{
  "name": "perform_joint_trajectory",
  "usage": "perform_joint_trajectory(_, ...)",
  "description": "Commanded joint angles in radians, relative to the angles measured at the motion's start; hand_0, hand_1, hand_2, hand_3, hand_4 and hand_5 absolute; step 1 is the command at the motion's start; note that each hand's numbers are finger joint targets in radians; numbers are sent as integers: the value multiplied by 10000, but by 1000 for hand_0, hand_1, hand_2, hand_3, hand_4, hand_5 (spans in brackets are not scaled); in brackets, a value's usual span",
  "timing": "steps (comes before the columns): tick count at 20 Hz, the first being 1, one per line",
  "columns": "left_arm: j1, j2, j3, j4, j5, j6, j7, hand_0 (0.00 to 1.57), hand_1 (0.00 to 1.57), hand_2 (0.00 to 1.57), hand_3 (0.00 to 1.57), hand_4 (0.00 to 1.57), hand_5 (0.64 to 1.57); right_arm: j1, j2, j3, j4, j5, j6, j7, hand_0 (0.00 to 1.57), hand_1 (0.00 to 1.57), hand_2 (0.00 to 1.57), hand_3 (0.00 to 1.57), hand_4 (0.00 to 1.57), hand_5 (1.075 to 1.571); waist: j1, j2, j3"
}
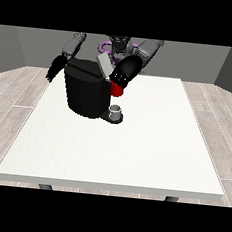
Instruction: Insert the coffee pod into the coffee machine and close the lid
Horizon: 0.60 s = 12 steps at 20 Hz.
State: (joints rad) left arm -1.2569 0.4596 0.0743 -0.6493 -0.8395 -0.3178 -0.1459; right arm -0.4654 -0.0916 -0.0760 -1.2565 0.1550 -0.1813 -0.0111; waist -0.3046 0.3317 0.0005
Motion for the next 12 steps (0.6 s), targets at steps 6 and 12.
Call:
perform_joint_trajectory(6,-214,-4,183,378,-118,318,-66,1117,1117,1136,985,0,1571,-461,105,73,-209,65,-162,614,0,0,0,0,0,1571,-160,157,-4)
perform_joint_trajectory(12,-474,152,455,237,6,648,-413,1247,1247,1211,957,0,1571,-225,1,138,-72,69,61,3,0,0,0,0,144,1571,-371,539,-1)
